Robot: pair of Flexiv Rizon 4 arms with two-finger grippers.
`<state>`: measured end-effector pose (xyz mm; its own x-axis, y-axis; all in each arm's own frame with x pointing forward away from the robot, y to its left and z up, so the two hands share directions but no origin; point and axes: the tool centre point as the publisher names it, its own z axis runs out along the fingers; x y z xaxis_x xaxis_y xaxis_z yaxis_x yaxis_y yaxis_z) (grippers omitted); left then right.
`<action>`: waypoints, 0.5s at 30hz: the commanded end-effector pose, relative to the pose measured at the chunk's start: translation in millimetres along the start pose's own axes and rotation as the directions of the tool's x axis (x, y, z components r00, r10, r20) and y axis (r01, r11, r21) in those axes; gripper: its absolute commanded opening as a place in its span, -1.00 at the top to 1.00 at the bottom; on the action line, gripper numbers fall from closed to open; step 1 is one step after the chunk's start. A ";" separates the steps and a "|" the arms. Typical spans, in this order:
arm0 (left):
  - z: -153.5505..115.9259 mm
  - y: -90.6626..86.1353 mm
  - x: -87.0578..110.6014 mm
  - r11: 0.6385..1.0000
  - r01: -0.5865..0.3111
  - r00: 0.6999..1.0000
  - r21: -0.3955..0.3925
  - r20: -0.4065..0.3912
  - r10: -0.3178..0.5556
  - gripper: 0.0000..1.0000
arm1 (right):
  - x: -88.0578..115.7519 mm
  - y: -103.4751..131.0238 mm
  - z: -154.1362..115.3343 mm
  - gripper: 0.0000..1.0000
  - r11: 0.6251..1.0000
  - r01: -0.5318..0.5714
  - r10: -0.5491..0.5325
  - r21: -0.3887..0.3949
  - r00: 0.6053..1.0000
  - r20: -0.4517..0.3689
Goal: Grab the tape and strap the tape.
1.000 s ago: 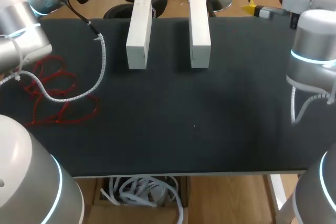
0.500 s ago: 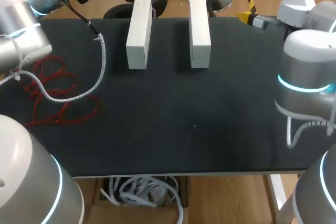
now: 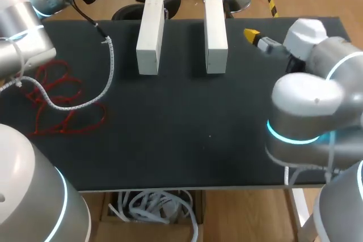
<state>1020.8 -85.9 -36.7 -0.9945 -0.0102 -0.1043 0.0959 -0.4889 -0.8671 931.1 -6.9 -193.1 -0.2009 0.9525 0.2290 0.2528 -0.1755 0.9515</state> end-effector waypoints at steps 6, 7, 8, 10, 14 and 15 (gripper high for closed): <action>-0.5 1.2 -0.5 1.000 -0.001 1.000 0.003 -0.001 0.001 1.00 | 1.1 -25.4 10.3 -1.00 0.968 0.020 0.021 -0.251 0.987 0.161; -0.5 1.2 -0.5 1.000 -0.001 1.000 0.003 -0.001 0.001 1.00 | 1.0 -27.9 11.6 -1.00 0.967 0.009 0.034 -0.255 0.986 0.164; -0.5 1.2 -0.5 1.000 -0.001 1.000 0.003 -0.001 0.001 1.00 | 1.0 -30.0 12.9 -1.00 0.965 0.004 0.041 -0.263 0.985 0.165; -0.5 1.2 -0.5 1.000 -0.001 1.000 0.003 -0.001 0.001 1.00 | 1.2 -33.7 15.5 -1.00 0.962 -0.022 0.070 -0.272 0.983 0.170; -0.5 1.2 -0.5 1.000 -0.001 1.000 0.003 -0.001 0.001 1.00 | 2.2 -38.8 20.4 -1.00 0.954 -0.036 0.091 -0.298 0.981 0.172; -0.5 1.2 -0.5 1.000 -0.001 1.000 0.003 -0.001 0.001 1.00 | 2.8 -40.6 22.3 -1.00 0.949 -0.053 0.109 -0.310 0.980 0.167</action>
<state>1020.8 -85.9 -36.7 -0.9945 -0.0102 -0.1043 0.0959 -0.4889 -0.8671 937.5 0.7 -229.1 -0.0782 0.9560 0.2826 0.1171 -0.2727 0.9549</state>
